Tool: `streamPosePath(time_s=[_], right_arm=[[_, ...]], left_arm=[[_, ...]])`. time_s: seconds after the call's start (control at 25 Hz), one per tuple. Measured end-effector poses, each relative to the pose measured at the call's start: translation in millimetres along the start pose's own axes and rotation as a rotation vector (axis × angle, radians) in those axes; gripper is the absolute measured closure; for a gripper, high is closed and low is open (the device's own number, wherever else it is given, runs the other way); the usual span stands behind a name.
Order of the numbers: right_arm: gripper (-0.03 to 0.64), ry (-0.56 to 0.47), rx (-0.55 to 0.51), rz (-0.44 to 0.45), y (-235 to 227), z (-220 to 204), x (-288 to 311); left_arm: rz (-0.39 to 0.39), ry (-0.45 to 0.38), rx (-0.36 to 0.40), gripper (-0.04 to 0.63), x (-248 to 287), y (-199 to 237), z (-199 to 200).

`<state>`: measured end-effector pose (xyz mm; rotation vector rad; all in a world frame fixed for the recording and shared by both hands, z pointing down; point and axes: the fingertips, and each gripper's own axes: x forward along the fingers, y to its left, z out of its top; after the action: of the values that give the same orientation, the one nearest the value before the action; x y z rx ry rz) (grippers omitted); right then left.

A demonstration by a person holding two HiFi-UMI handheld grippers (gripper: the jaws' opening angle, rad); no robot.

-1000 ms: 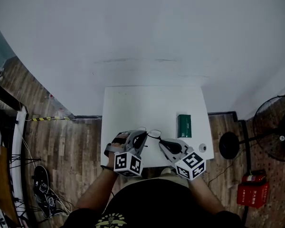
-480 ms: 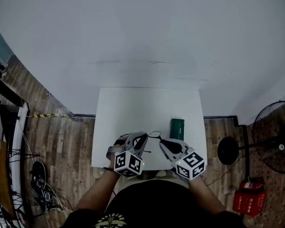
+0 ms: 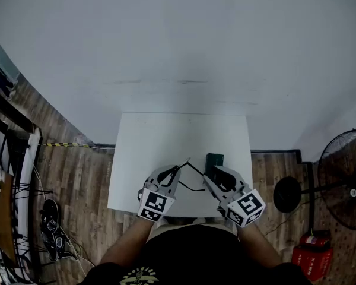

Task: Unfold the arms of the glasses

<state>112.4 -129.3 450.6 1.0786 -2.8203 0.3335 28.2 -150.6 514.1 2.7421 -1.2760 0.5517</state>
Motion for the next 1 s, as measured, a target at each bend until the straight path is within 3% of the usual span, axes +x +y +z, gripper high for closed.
streamPosePath(time_s=[0.16, 0.28, 0.52, 0.88, 1.0], right_arm=[[0.547, -0.074, -0.019, -0.037, -24.9, 16.6, -17.1], [0.579, -0.126, -0.034, -0.059, -39.3, 27.7, -30.6], [0.615, -0.203, -0.073, -0.086, -58.4, 49.5, -49.5], [0.615, -0.237, -0.112, -0.089, -70.7, 58.1, -61.7], [0.615, -0.279, -0.126, -0.095, -66.9, 66.7, -68.6]], left_arm=[[0.053, -0.065, -0.145, 0.575, 1.0, 5.7, 12.2], [0.095, -0.123, -0.209, 0.575, -5.1, 11.4, 24.9], [0.168, -0.230, -0.269, 0.575, -23.7, 17.5, 59.5], [0.226, -0.305, -0.329, 0.575, -48.7, 17.5, 94.9], [0.243, -0.322, -0.315, 0.575, -62.2, 15.4, 108.3]])
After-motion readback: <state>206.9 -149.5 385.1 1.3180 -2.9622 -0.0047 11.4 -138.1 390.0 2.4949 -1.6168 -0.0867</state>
